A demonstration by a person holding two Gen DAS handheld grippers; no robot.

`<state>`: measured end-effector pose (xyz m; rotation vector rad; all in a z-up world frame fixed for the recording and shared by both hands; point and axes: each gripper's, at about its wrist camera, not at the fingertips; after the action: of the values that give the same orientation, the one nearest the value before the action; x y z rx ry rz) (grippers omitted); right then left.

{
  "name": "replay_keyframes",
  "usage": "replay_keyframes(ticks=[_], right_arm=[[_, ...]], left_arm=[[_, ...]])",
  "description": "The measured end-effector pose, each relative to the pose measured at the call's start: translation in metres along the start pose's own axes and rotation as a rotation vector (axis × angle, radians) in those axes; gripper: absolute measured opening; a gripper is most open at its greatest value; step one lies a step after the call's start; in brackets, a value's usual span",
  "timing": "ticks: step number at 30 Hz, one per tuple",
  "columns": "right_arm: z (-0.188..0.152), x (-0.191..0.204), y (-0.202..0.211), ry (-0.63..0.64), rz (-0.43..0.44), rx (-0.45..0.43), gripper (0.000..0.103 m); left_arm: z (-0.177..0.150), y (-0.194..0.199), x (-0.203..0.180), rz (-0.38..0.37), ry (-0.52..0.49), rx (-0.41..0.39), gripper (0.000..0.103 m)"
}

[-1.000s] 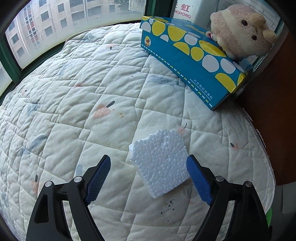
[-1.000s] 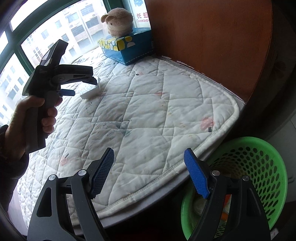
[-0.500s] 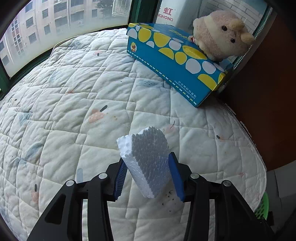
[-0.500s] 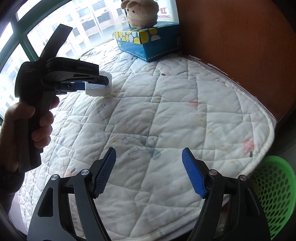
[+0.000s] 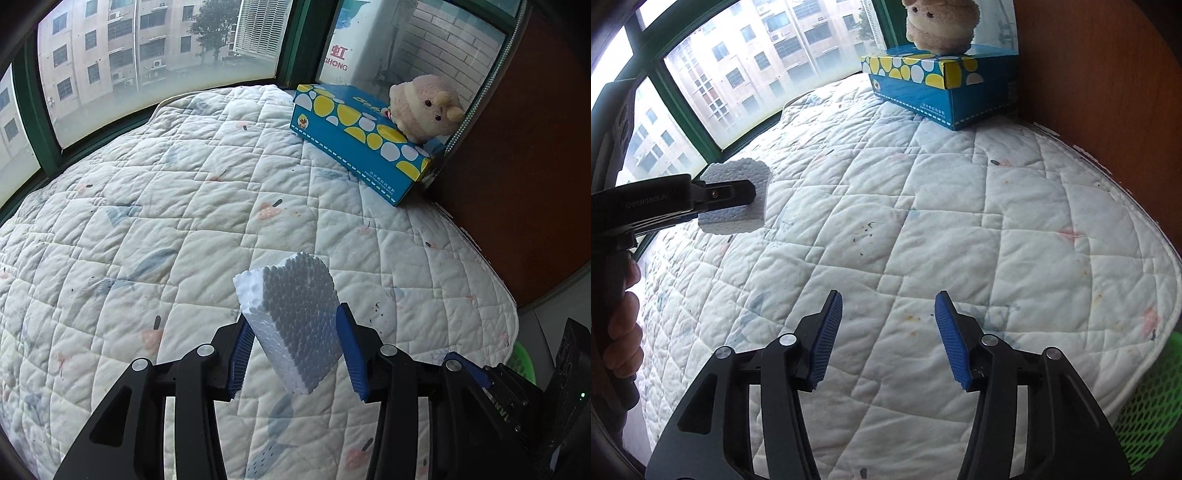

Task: Collect trash
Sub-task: 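Carry the foam block to the green basket and open the left gripper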

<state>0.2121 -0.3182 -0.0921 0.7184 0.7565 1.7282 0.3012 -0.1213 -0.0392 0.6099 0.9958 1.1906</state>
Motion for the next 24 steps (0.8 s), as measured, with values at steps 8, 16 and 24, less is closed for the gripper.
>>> replay_keyframes(ticks=[8,16,24], right_arm=[[-0.043,-0.005,0.046,-0.06,-0.045,-0.006,0.042],[-0.085,-0.024,0.091,-0.126,-0.105,-0.02,0.041],[-0.117,-0.037,0.131,-0.165,-0.169,-0.039,0.04]], left_arm=[[-0.05,0.021,-0.02,-0.055,-0.061,0.016,0.043],[-0.09,0.034,-0.056,-0.104,-0.13,0.035,0.043],[-0.126,0.044,-0.095,-0.137,-0.208,0.051,0.043]])
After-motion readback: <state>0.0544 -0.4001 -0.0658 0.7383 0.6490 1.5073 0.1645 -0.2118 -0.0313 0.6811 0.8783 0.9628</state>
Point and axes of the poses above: each gripper's, at about its wrist camera, not at the fingertips, and y roughly against the way its jaws point, x to its left, z to its top, and after that the axes turned 14 degrees about y, right-handed
